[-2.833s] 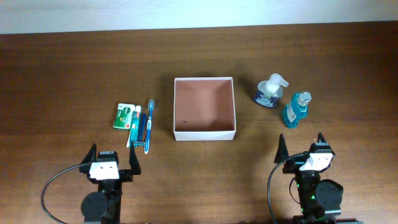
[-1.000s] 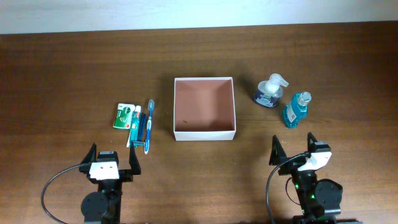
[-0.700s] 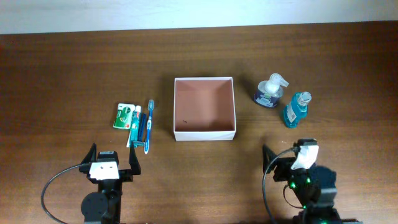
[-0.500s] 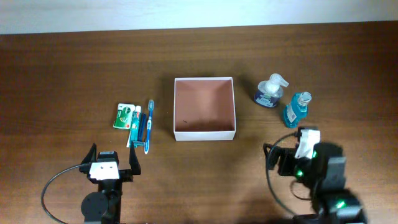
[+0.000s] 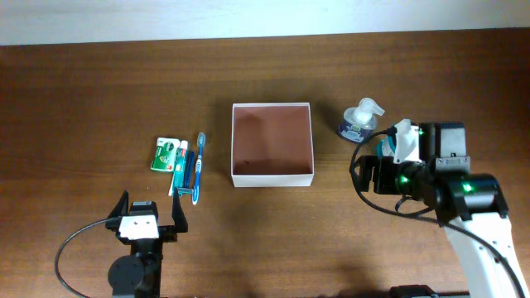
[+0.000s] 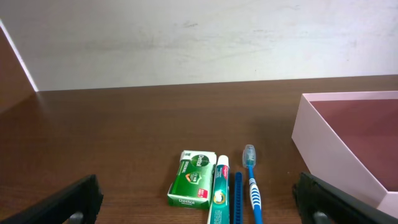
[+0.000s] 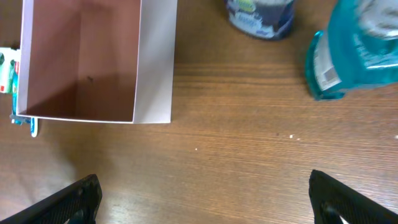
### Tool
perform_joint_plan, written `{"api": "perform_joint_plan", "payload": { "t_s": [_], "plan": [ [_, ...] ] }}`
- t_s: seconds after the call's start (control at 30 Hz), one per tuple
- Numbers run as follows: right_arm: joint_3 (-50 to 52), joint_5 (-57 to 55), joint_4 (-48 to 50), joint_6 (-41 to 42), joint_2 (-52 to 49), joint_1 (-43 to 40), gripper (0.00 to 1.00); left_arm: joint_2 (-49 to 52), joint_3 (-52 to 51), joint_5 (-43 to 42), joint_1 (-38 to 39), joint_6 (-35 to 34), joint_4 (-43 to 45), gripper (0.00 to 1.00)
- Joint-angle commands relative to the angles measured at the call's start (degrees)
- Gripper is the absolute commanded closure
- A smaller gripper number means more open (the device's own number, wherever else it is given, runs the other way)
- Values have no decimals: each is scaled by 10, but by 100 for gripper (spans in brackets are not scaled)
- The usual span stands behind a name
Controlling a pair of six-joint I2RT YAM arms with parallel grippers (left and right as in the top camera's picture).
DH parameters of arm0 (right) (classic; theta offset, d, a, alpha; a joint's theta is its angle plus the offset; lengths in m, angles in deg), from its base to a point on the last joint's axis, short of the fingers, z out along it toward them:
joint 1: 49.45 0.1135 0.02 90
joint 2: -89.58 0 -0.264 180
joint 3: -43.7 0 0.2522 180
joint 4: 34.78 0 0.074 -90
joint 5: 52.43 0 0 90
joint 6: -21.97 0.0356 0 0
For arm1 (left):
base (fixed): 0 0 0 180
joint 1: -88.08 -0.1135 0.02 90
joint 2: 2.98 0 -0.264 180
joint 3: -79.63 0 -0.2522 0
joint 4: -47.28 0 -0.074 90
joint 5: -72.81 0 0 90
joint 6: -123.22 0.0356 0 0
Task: Pack container
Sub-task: 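Move the right gripper toward the teal Listerine bottle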
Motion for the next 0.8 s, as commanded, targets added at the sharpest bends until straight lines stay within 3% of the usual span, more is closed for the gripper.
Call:
{"api": "perform_joint_plan", "payload": {
  "t_s": [0.0,0.77],
  "plan": [
    [-8,34,-7,-6,-30,-4,2,-4,-4,-6,2,9,0,1],
    [-7,32,-31,-19,-49,-4,2,-4,-4,-6,2,9,0,1]
  ]
}}
